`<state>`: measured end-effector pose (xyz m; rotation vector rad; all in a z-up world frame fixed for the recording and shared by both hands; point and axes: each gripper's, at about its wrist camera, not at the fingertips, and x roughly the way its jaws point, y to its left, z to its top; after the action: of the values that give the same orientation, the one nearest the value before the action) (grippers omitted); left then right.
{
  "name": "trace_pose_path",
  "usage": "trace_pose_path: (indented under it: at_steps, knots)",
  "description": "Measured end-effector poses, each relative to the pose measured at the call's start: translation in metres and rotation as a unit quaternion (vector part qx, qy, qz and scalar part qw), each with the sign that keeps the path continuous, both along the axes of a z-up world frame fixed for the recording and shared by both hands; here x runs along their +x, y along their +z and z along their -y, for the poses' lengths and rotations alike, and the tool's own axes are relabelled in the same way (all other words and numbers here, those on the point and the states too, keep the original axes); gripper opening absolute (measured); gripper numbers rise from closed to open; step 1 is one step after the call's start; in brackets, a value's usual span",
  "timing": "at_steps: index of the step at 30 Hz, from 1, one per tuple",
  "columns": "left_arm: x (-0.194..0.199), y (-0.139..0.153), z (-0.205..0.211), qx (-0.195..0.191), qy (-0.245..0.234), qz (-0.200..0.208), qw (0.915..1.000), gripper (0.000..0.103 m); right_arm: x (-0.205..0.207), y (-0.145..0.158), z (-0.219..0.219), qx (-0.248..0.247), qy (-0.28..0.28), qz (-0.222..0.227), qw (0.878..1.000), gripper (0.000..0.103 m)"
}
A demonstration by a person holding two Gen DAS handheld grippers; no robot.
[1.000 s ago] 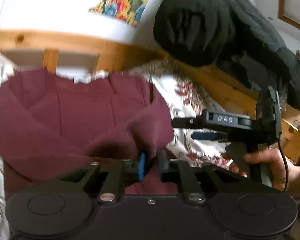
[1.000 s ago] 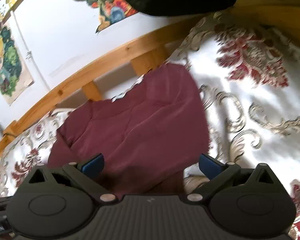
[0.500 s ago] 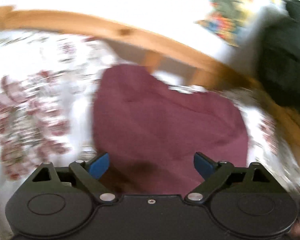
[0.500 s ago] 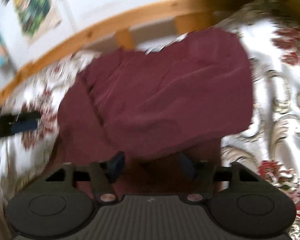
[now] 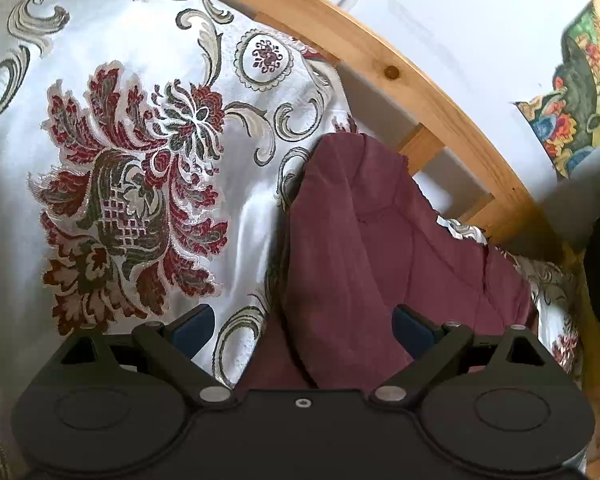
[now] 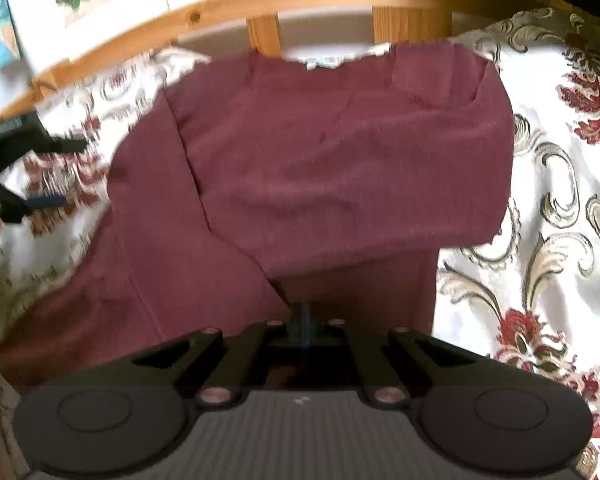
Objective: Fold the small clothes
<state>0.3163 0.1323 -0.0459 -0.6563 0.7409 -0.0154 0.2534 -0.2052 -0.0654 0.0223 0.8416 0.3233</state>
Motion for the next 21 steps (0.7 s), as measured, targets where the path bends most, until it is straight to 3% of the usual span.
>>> trace_pose_path:
  at_steps: [2,4,9,13,18,21]
  knots:
    - [0.004,-0.006,-0.003,-0.010,0.007,-0.004,0.9999,0.096,0.005,0.008,-0.004,0.018,0.004,0.014,1.000,0.010]
    - [0.008,-0.013,-0.007,-0.025,0.019,-0.009,0.9995,0.096,0.015,0.018,-0.013,0.034,0.014,0.029,0.999,0.032]
    - [0.011,-0.032,-0.015,-0.073,0.047,-0.018,0.9961,0.096,0.079,0.035,-0.053,0.071,0.056,0.027,0.996,0.048]
    - [0.014,-0.039,-0.008,-0.077,0.033,-0.015,0.9964,0.096,0.151,0.046,-0.104,0.090,0.099,0.027,0.991,0.064]
    - [0.023,-0.046,-0.010,-0.076,0.028,-0.015,0.9966,0.096,0.234,0.041,-0.169,0.123,0.142,-0.008,0.982,0.070]
    - [0.026,-0.051,-0.015,-0.086,0.035,-0.019,0.9955,0.096,0.260,0.030,-0.201,0.114,0.169,-0.033,0.978,0.071]
